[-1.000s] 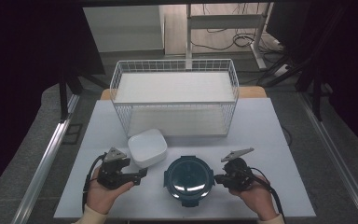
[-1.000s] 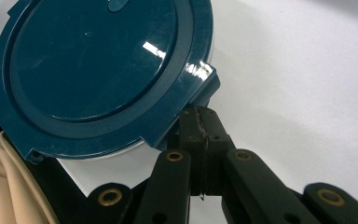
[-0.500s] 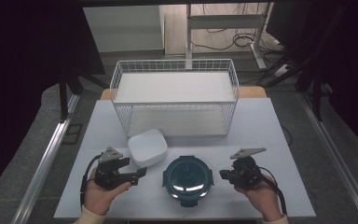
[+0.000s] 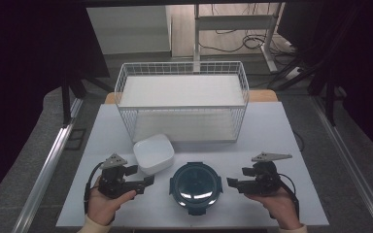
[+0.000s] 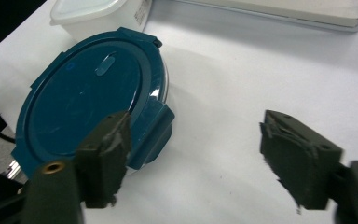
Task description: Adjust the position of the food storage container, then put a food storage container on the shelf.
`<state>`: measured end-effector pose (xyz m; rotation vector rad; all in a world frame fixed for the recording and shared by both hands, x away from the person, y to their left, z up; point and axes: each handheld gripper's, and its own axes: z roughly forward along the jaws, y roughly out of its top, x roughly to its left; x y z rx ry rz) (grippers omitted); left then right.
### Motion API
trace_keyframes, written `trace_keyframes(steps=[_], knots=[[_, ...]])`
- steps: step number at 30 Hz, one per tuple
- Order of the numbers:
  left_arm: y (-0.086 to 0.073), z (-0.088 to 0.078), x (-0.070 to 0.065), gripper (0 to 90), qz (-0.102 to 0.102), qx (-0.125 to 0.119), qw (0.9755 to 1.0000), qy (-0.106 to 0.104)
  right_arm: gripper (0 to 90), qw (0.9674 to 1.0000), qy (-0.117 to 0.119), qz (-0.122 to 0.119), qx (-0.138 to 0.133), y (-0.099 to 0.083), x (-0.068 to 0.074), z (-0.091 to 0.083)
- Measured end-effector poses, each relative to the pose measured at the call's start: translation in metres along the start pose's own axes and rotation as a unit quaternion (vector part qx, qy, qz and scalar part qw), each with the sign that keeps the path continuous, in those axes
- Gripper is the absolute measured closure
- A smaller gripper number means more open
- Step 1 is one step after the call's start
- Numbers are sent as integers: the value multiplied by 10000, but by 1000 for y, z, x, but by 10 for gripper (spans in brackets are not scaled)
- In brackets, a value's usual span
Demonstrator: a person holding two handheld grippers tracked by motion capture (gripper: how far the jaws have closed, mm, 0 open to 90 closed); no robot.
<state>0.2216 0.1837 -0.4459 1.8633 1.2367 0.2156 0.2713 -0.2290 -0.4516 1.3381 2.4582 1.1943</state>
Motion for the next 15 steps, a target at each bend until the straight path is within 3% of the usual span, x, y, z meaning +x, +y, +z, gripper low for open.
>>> trace_keyframes(steps=[5,15], knots=[[1,0,-3,213,-45,37,9999,-93,170,9999,52,134,-64,0,1,-1],[2,5,-12,180,-204,131,9983,-534,129,9993,286,204,93,-1,9,9]])
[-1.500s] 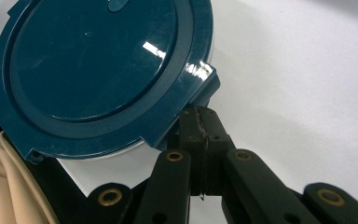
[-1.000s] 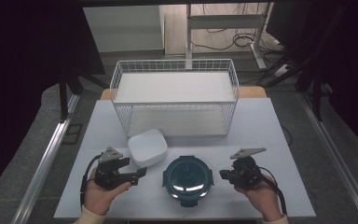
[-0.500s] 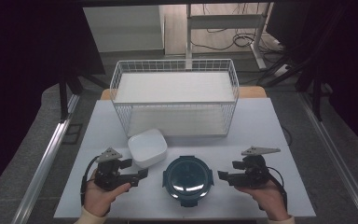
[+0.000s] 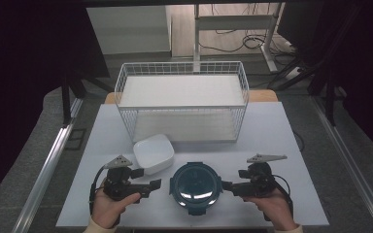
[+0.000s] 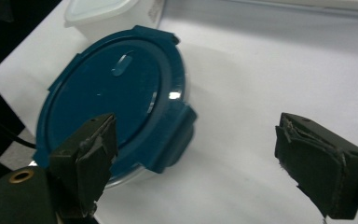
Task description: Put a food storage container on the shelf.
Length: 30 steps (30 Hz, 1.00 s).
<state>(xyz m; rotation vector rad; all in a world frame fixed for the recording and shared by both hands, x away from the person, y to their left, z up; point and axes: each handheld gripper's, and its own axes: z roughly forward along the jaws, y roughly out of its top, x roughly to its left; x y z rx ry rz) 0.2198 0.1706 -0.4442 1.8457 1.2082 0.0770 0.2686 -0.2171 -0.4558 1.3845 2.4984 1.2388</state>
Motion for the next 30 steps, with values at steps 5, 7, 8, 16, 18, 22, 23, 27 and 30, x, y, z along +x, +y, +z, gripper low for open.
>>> trace_keyframes(steps=[5,7,8,16,18,22,23,27,30], knots=[[-1,7,-1,175,-152,80,9997,-161,114,9999,88,50,83,-1,5,7],[-3,11,-1,174,-245,108,9993,-247,109,9998,141,86,101,-1,6,9],[-3,14,-1,172,-294,137,9989,-331,106,9998,167,109,101,-1,7,10],[-6,32,-2,167,-608,269,9956,-657,94,9985,389,336,189,-4,7,21],[-7,38,-2,168,-651,305,9950,-700,94,9981,434,368,230,-4,8,24],[-9,47,-2,170,-732,382,9941,-708,94,9972,518,467,263,-5,9,30],[-10,49,-1,170,-772,405,9934,-744,94,9970,536,495,271,-6,8,32],[-13,59,0,172,-925,486,9911,-829,93,9956,618,644,301,-7,9,39],[-14,64,-1,174,-962,541,9902,-861,93,9936,746,804,282,-8,9,44]])
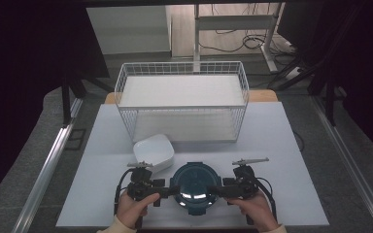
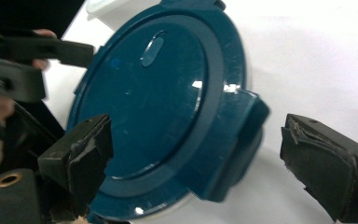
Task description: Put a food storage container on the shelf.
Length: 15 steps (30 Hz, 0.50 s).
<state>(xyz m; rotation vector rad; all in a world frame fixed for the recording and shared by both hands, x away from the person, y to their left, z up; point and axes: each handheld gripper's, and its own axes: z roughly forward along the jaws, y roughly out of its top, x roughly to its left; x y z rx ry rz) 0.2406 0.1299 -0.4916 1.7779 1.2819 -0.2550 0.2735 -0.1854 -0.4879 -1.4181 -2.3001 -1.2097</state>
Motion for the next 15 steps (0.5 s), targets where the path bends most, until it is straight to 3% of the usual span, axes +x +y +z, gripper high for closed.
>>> trace_keyframes(steps=[3,9,15], knots=[[-1,6,1,175,-140,0,9998,-166,93,10000,24,72,33,-1,0,5],[-2,15,7,179,-326,54,9993,-166,94,9995,197,230,57,-2,-2,10],[-3,22,12,188,-509,86,9980,-351,98,9982,334,493,91,-4,-7,16]])
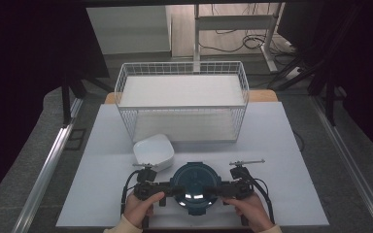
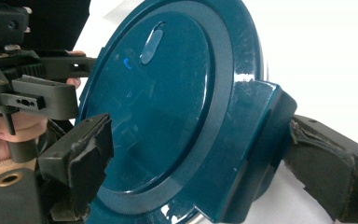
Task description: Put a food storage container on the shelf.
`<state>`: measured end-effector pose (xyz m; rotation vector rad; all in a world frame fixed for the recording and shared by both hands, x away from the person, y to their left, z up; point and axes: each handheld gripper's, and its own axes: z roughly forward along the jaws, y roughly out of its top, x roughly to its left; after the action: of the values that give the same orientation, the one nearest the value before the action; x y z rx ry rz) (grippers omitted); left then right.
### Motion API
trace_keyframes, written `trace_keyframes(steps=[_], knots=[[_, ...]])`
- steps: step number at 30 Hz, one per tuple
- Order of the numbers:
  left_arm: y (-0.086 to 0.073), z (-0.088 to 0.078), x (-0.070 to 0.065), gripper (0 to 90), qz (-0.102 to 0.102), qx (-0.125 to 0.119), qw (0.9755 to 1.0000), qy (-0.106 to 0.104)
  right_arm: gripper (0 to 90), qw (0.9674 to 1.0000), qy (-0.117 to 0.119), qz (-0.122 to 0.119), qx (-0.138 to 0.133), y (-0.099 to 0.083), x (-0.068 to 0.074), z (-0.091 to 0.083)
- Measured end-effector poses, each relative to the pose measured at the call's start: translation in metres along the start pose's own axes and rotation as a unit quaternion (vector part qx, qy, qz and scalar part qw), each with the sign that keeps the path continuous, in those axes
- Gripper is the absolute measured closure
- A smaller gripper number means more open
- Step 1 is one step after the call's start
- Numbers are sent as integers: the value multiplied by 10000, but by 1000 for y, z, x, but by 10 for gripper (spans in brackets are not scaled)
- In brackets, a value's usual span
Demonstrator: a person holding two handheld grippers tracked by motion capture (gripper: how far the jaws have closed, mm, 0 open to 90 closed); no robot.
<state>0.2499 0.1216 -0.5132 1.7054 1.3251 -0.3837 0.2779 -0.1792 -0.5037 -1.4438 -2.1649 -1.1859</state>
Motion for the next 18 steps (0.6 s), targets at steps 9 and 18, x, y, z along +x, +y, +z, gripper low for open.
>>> trace_keyframes(steps=[9,18], knots=[[-2,2,3,240,-175,7,9998,-114,152,9995,120,262,98,-1,-4,4],[-4,10,2,223,-225,192,9994,-160,215,9996,119,270,43,0,-5,0]])
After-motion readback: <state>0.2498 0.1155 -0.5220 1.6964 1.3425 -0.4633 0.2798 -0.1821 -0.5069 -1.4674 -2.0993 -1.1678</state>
